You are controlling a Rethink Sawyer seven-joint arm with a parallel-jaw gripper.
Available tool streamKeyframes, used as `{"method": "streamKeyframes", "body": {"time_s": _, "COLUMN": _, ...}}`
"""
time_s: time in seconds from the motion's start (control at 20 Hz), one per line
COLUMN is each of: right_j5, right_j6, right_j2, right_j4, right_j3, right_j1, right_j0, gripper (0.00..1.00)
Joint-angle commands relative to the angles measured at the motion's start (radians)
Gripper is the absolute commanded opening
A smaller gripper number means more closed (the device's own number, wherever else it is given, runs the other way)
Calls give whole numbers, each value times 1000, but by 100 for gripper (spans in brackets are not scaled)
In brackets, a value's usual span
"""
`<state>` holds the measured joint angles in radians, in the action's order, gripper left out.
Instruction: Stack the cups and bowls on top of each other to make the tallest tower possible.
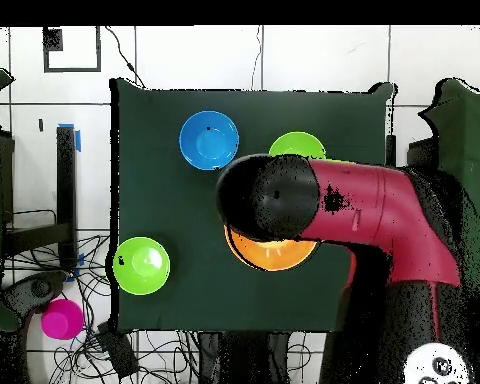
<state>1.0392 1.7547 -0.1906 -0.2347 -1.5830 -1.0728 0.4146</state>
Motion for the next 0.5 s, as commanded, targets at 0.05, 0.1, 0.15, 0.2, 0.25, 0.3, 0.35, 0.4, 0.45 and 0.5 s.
{"method": "streamKeyframes", "body": {"time_s": 0.05, "right_j5": -108, "right_j6": 169, "right_j2": 28, "right_j4": -30, "right_j3": -97, "right_j1": 115, "right_j0": -29, "gripper": 0}}
{"method": "streamKeyframes", "body": {"time_s": 0.1, "right_j5": -119, "right_j6": 168, "right_j2": 31, "right_j4": -30, "right_j3": -98, "right_j1": 128, "right_j0": -30, "gripper": 0}}
{"method": "streamKeyframes", "body": {"time_s": 0.15, "right_j5": -123, "right_j6": 173, "right_j2": 38, "right_j4": -35, "right_j3": -92, "right_j1": 139, "right_j0": -32, "gripper": 0}}
{"method": "streamKeyframes", "body": {"time_s": 0.2, "right_j5": -123, "right_j6": 179, "right_j2": 45, "right_j4": -35, "right_j3": -91, "right_j1": 149, "right_j0": -34, "gripper": 0}}
{"method": "streamKeyframes", "body": {"time_s": 0.25, "right_j5": -132, "right_j6": 176, "right_j2": 49, "right_j4": -38, "right_j3": -89, "right_j1": 160, "right_j0": -33, "gripper": 0}}
{"method": "streamKeyframes", "body": {"time_s": 0.3, "right_j5": -145, "right_j6": 170, "right_j2": 51, "right_j4": -37, "right_j3": -90, "right_j1": 168, "right_j0": -32, "gripper": 0}}
{"method": "streamKeyframes", "body": {"time_s": 0.35, "right_j5": -150, "right_j6": 166, "right_j2": 52, "right_j4": -35, "right_j3": -88, "right_j1": 177, "right_j0": -30, "gripper": 0}}
{"method": "streamKeyframes", "body": {"time_s": 0.4, "right_j5": -166, "right_j6": 160, "right_j2": 53, "right_j4": -36, "right_j3": -90, "right_j1": 184, "right_j0": -29, "gripper": 0}}
{"method": "streamKeyframes", "body": {"time_s": 0.45, "right_j5": -173, "right_j6": 157, "right_j2": 54, "right_j4": -34, "right_j3": -90, "right_j1": 189, "right_j0": -29, "gripper": 0}}
{"method": "streamKeyframes", "body": {"time_s": 0.5, "right_j5": -190, "right_j6": 158, "right_j2": 58, "right_j4": -36, "right_j3": -92, "right_j1": 196, "right_j0": -31, "gripper": 0}}
